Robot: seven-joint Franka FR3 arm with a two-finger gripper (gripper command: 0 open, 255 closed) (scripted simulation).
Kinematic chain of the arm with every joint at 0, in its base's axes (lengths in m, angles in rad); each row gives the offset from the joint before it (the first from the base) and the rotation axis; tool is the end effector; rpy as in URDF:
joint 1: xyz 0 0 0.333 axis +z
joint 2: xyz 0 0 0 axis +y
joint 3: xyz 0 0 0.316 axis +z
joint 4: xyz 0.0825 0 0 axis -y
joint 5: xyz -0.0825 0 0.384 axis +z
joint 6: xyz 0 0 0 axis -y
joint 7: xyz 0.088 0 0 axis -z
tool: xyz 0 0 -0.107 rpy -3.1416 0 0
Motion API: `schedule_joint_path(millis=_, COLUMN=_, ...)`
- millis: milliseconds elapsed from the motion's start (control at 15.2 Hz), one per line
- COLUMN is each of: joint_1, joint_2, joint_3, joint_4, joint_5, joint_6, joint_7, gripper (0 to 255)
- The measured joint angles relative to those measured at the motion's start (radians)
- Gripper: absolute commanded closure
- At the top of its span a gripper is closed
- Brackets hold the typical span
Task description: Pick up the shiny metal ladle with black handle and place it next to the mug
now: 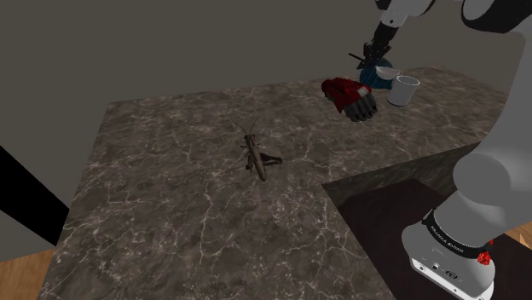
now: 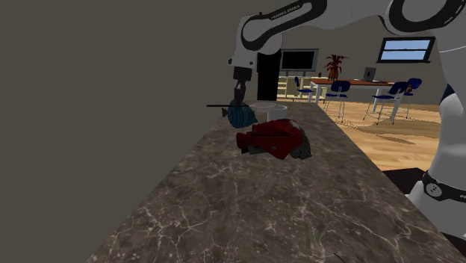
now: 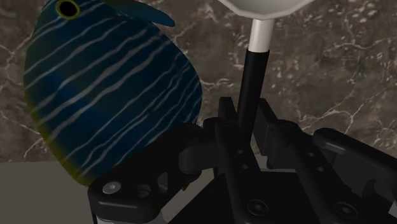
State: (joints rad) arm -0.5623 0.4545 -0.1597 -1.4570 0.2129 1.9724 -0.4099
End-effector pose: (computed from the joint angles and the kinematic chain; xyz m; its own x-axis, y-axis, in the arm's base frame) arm 0.5435 -0.4364 0.4324 0.9245 -0.3648 0.1101 -0.3556 -0.9298 -0.0948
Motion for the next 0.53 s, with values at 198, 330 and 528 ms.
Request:
schedule_joint_path(millis=198, joint_1=0.001, joint_2=0.01, joint_3=0.002, joint_4=-0.024, joint_5=0.004, joint_6=0.035, joint_7=-0.004, gripper=255)
schedule_joint_path(millis=330, joint_1=0.0, joint_2=0.017, joint_3=0.003, joint_4=-0.041, joint_5=0.007, joint_6=0.056, joint_7=-0.011, gripper=255)
schedule_joint_path(millis=528, joint_1=0.0, joint_2=0.027, joint_3=0.005, joint_4=-0.065, joint_5=0.011, joint_6=0.091, joint_7=-0.016, gripper=255)
